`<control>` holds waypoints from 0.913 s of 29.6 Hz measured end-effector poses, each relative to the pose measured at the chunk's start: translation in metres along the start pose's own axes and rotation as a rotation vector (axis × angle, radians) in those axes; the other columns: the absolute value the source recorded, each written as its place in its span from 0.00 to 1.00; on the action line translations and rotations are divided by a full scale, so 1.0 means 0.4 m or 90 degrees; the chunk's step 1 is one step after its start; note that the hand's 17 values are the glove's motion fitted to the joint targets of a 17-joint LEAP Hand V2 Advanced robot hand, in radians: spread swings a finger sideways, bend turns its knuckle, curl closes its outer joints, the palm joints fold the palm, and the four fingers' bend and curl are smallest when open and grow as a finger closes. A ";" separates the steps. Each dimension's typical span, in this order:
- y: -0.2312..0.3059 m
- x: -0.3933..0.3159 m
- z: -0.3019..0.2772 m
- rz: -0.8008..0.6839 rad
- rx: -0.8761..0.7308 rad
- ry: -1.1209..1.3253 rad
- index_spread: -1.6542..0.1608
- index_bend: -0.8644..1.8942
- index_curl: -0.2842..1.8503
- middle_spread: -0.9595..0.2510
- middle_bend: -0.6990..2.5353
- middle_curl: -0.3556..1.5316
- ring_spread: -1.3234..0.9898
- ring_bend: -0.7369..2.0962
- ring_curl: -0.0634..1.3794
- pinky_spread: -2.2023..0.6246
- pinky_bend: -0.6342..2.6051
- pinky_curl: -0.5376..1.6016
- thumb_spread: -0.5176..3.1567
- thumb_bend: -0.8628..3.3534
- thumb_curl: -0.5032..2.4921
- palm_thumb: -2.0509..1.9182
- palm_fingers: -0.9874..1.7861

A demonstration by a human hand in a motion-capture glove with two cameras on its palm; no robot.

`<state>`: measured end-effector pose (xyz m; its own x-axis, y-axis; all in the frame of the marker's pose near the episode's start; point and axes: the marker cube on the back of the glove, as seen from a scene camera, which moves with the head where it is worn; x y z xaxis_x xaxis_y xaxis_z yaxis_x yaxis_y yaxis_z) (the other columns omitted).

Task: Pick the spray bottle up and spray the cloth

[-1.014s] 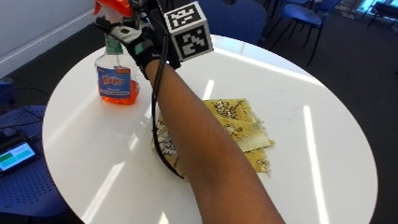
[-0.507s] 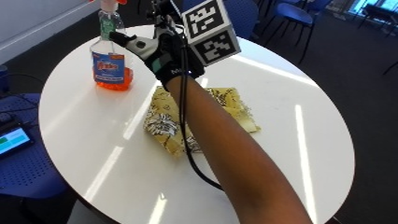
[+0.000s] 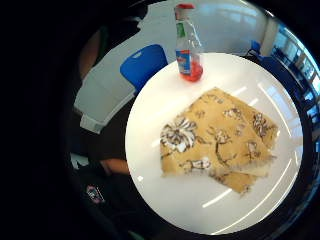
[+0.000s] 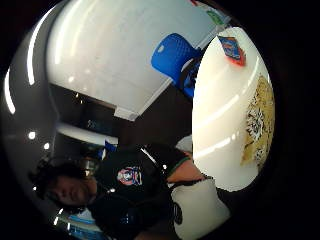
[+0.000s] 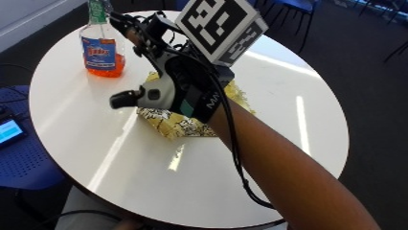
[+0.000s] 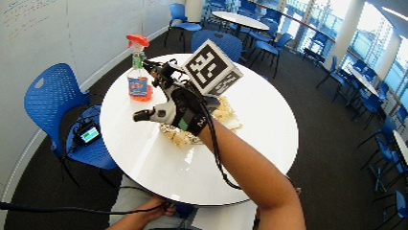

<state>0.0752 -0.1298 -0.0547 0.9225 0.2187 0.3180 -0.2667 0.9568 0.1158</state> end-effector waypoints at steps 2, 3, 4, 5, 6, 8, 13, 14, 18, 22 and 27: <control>0.032 -0.009 0.001 -0.025 -0.036 0.050 0.66 0.39 0.23 0.77 0.30 0.37 0.57 0.39 0.26 0.85 0.35 0.42 0.37 0.20 0.29 0.62 0.42; 0.051 -0.014 0.004 -0.041 -0.057 0.086 0.66 0.40 0.23 0.76 0.30 0.37 0.57 0.39 0.26 0.85 0.34 0.42 0.37 0.20 0.29 0.62 0.42; 0.068 -0.016 0.007 -0.056 -0.076 0.125 0.66 0.40 0.23 0.75 0.30 0.37 0.57 0.39 0.26 0.85 0.34 0.42 0.37 0.19 0.29 0.61 0.42; 0.082 -0.018 0.011 -0.069 -0.089 0.160 0.66 0.40 0.24 0.75 0.30 0.37 0.57 0.38 0.25 0.85 0.33 0.41 0.37 0.19 0.29 0.61 0.42; 0.093 -0.020 0.016 -0.080 -0.096 0.190 0.66 0.40 0.24 0.74 0.30 0.37 0.57 0.38 0.25 0.85 0.33 0.41 0.37 0.19 0.29 0.61 0.41; 0.111 -0.028 0.027 -0.098 -0.099 0.227 0.65 0.40 0.25 0.74 0.29 0.37 0.56 0.37 0.25 0.85 0.33 0.41 0.37 0.19 0.29 0.60 0.41; 0.148 -0.053 0.053 -0.136 -0.109 0.246 0.65 0.39 0.25 0.73 0.29 0.37 0.56 0.36 0.24 0.85 0.31 0.41 0.37 0.19 0.28 0.60 0.42; 0.154 -0.056 0.057 -0.140 -0.113 0.248 0.65 0.39 0.26 0.72 0.29 0.37 0.56 0.36 0.24 0.85 0.31 0.40 0.37 0.19 0.28 0.60 0.42; 0.169 -0.057 0.062 -0.149 -0.122 0.272 0.65 0.39 0.26 0.71 0.28 0.36 0.56 0.35 0.24 0.85 0.30 0.40 0.37 0.20 0.28 0.60 0.43; 0.178 -0.047 0.062 -0.144 -0.124 0.277 0.65 0.39 0.27 0.71 0.28 0.36 0.56 0.35 0.23 0.85 0.29 0.40 0.37 0.20 0.28 0.60 0.44; 0.182 -0.033 0.061 -0.130 -0.122 0.272 0.65 0.39 0.27 0.71 0.28 0.36 0.55 0.34 0.23 0.85 0.28 0.40 0.37 0.20 0.28 0.60 0.45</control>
<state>0.0370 -0.0677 -0.0277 0.9928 0.0446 -0.1113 -0.0506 0.9974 -0.0519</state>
